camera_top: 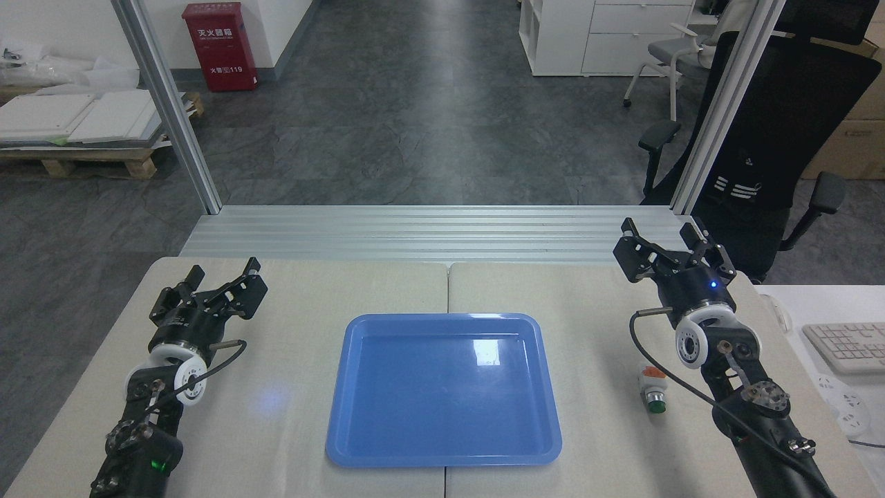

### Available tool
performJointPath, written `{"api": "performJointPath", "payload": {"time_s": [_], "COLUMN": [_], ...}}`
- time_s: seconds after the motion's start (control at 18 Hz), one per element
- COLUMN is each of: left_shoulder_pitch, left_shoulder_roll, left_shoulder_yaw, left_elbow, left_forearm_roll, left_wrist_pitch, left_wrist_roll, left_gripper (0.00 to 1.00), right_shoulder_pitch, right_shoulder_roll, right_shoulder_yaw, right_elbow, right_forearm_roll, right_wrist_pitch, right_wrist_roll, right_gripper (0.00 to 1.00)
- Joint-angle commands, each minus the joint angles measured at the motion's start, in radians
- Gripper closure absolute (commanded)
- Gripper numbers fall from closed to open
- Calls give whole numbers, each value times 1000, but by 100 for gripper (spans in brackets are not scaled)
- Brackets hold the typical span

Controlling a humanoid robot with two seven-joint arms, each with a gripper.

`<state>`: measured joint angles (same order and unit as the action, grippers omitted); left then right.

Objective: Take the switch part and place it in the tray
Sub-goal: 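Move the right gripper down toward the small orange-and-white switch part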

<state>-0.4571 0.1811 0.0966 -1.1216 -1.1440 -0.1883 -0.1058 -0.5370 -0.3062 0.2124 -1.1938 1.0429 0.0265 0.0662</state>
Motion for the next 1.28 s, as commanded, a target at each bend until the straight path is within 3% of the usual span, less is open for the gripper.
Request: {"api": "performJointPath", "payload": {"time_s": [0.0,0.44,1.22], "left_shoulder_pitch": [0,0,0], "left_shoulder_roll": [0,0,0], "left_shoulder_yaw": [0,0,0], "left_elbow": [0,0,0], "left_forearm_roll": [0,1,0], "left_wrist_pitch": [0,0,0], "left_wrist_roll": [0,0,0], "left_gripper": [0,0,0], "right_shoulder_pitch": [5,55,58], "right_shoulder_roll": [-2,-5,-1], "right_shoulder_yaw": [5,7,5], "right_elbow": [-1,-1,-4], "right_forearm_roll": [6,9,8], "right_wrist_pitch": [0,1,3], "right_wrist_roll": [0,6,9], "right_gripper": [2,2,2]}}
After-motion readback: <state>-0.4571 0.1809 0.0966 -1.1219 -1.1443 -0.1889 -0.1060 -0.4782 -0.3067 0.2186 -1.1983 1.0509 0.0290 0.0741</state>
